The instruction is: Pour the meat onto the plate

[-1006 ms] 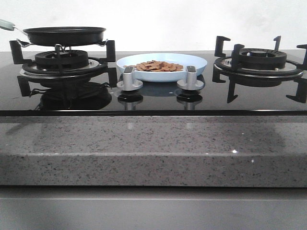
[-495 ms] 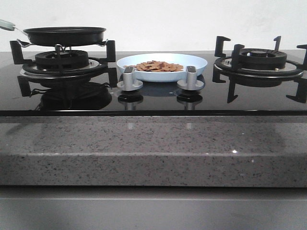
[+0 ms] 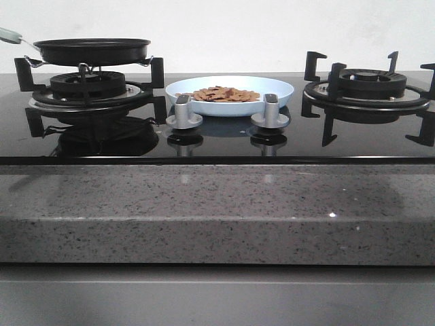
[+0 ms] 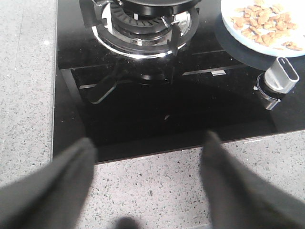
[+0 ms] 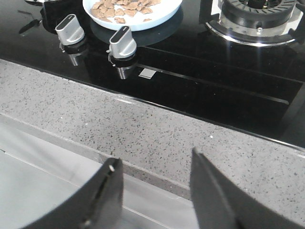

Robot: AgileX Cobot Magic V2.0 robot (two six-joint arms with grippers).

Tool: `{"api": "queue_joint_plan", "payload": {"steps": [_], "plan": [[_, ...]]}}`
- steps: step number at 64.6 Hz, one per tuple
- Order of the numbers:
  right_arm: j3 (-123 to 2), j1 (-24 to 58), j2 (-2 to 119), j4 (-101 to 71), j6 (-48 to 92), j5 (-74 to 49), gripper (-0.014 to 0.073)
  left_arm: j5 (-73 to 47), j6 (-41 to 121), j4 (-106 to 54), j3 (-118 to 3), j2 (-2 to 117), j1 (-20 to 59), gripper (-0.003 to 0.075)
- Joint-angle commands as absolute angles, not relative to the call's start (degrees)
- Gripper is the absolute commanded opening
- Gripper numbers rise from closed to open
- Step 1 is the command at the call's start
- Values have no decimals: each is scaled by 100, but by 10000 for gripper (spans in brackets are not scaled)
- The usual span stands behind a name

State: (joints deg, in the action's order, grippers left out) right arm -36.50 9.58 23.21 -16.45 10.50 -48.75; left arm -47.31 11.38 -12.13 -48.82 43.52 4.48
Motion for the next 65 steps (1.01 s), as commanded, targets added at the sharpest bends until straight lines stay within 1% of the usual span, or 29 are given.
{"api": "queue_joint_plan", "payload": {"steps": [1,4,9,11,17,19,21,51,57,65], "plan": [[-3789,923,2352,-1692,1045,-4485,236,-4324,1103,-1352,-5031,4346,492,286],[-3789,923,2352,-1692,1045,-4485,163,-4324,1103,-1352,-5031,4346,492,207],[-3789,923,2352,-1692,1045,-4485,53,-4324,1103,-1352,-5031,4346,492,109],[-3789,923,2352,-1692,1045,-4485,8,-4324,1103,-1352,-5031,4346,492,76],[-3789,923,2352,-1692,1045,-4457,-92,-4324,1103,-1402,-5031,4346,492,-22],[-3789,923,2352,-1692,1045,-4457,-121,-4324,1103,-1402,-5031,4346,492,-20],[-3789,923,2352,-1692,1045,-4464,-111,-4324,1103,-1402,-5031,4346,492,-20],[-3789,923,2352,-1733,1045,-4479,-115,-4302,1103,-1402,-5006,4346,492,-20],[-3789,923,2352,-1733,1045,-4485,-115,-4218,1103,-1402,-4890,4120,479,-20],[-3789,923,2352,-1739,1045,-4491,-115,-3845,1119,-1405,-4354,3239,336,-20]]}}
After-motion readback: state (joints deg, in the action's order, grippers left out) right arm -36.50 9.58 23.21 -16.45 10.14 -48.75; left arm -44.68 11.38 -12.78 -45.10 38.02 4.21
